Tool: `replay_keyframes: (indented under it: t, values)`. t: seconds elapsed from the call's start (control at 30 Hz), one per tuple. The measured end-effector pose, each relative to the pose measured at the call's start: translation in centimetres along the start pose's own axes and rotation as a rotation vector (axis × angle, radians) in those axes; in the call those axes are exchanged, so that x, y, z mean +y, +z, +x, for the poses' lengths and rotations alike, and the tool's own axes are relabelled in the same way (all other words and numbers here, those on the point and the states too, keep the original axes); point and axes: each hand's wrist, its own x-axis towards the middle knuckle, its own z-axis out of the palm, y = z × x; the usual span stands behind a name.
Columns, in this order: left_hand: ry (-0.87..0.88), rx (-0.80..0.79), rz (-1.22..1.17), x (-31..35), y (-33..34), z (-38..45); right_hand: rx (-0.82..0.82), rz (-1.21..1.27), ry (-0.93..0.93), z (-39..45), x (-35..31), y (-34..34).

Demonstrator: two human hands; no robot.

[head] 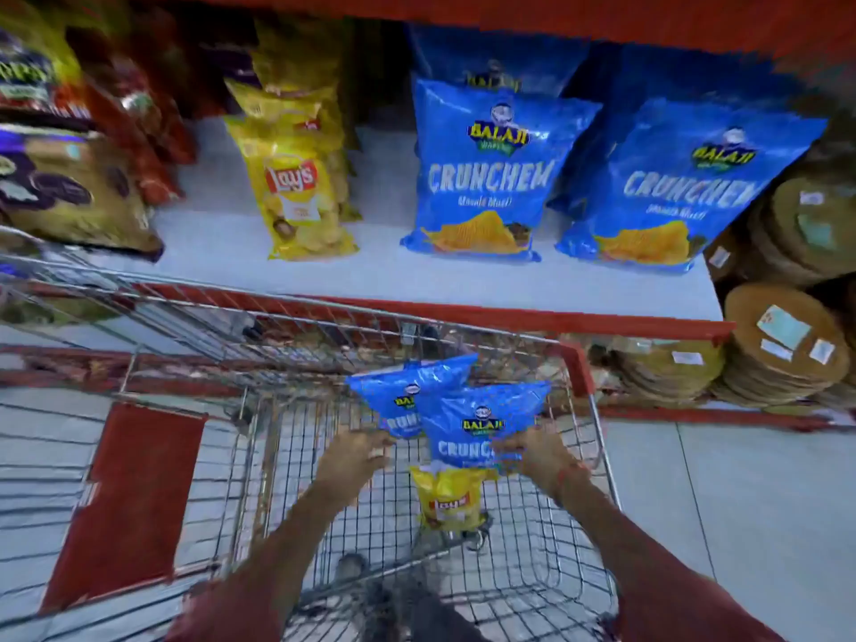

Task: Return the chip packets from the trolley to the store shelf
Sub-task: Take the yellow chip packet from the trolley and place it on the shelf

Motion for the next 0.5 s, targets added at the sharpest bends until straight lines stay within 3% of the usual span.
replay_keyframes:
  t: [0.13,0.33,0.5]
  values:
    - [-0.068,-0.103,-0.074,-0.5,4.4,0.6,0.055,-0.062,0.078,0.6,3.2,2.7]
    - [-0.129,0.005,-0.261,-1.9,7.9,2.1,0.127,0.193,0.134,0.9,4.9,6.4]
    - [-0.028,0.054,-0.25,-2.1,7.5,2.3,0.201,0.288,0.122,0.2,5.0,6.8]
